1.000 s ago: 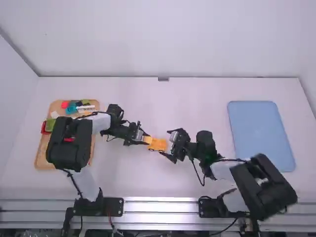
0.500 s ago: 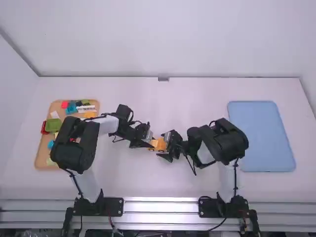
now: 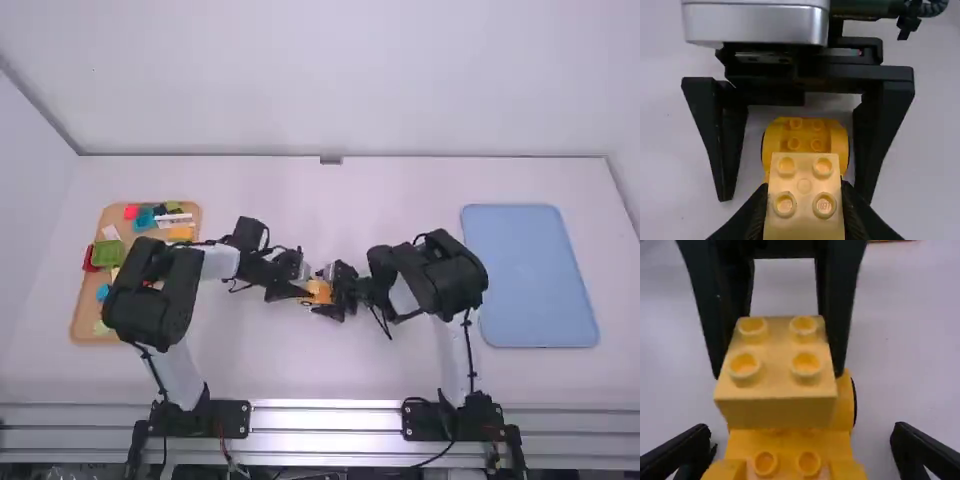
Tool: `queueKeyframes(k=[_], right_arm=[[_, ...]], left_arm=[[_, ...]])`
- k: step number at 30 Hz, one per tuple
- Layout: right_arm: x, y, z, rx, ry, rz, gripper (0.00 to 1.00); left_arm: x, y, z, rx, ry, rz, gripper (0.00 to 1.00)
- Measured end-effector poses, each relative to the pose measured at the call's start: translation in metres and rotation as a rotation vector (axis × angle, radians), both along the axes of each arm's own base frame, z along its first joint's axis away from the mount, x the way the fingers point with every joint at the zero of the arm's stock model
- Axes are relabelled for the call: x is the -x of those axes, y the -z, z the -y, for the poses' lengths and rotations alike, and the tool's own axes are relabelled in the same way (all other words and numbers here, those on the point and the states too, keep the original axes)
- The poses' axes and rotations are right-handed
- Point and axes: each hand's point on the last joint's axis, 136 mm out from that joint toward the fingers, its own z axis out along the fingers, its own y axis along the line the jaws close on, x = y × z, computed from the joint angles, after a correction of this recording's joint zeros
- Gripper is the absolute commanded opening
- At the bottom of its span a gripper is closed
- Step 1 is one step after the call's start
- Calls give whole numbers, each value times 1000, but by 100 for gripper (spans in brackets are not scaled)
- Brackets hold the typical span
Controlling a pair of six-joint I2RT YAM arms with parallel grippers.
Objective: Assemble lego blocks to make yellow taxi
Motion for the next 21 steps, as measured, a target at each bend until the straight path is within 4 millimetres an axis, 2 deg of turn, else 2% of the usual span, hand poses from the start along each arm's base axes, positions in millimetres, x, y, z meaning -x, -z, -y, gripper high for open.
queueKeyframes(k=[3,7,8,10,17,21], right_arm=[[-1,0,-3,1,-26,0,79],[0,0,-2,-2,-66,3,59],[0,0,-1,-3,-70,4,59],[-4,-1,2,-7,-76,6,52],[-10,-2,17,-24,-110,10,50],[-12,-2,19,-19,-139,5,51]], left_arm=[[2,1,0,-5,-6,-20,23],[1,4,-2,-26,-20,-32,21],[1,5,-2,-31,-21,-29,21],[0,8,-5,-52,-34,-34,21],[-5,6,-4,-49,-63,-55,19],[-7,4,-3,-36,-65,-47,18]])
